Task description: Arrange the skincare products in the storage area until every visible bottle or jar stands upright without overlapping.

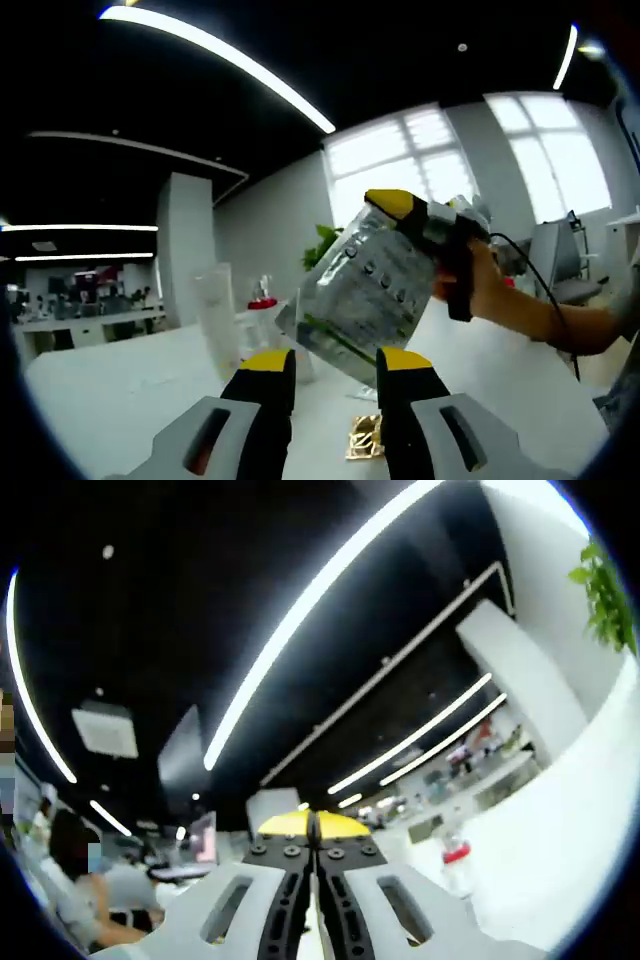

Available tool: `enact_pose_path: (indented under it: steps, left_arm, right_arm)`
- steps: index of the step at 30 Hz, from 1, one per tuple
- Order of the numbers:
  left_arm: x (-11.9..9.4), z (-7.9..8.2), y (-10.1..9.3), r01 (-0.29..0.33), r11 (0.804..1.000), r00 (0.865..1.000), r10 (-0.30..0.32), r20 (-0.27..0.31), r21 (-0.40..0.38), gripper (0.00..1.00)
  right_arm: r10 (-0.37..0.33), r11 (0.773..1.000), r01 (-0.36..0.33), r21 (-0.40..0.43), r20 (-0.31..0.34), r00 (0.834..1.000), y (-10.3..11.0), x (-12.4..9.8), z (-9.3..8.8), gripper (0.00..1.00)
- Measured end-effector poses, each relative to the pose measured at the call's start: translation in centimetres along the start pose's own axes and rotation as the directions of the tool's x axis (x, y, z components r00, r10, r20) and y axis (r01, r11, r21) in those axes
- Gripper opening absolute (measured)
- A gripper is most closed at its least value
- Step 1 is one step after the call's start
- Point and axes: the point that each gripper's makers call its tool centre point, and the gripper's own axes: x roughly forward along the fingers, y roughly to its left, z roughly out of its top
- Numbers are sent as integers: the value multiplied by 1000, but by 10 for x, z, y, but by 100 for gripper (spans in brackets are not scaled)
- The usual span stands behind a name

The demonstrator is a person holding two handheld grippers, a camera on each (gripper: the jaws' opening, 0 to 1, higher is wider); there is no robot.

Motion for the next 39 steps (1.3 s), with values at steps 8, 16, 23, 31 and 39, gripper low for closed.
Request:
enact_pose_path:
  steps: [8,16,23,31,39]
  left_arm:
    - [0,-1,-13,129,974,992,-126,29,-188,33]
    - [2,-8,0,117,940,993,-114,26,-319,33]
    - [1,-9,13,114,888,993,-99,57,-445,38]
    - [3,-19,17,81,881,996,-83,17,-466,38]
    - [1,-19,10,99,899,994,-105,10,-426,38]
  right_arm:
    - [149,979,-138,148,-64,987,26,9,-26,0]
    - [175,977,-157,141,-127,976,36,13,-44,0]
    - [178,974,-160,160,-104,979,35,11,-40,0]
    - [189,972,-169,164,-120,975,36,13,-42,0]
    - [189,969,-162,187,-137,972,35,14,-50,0]
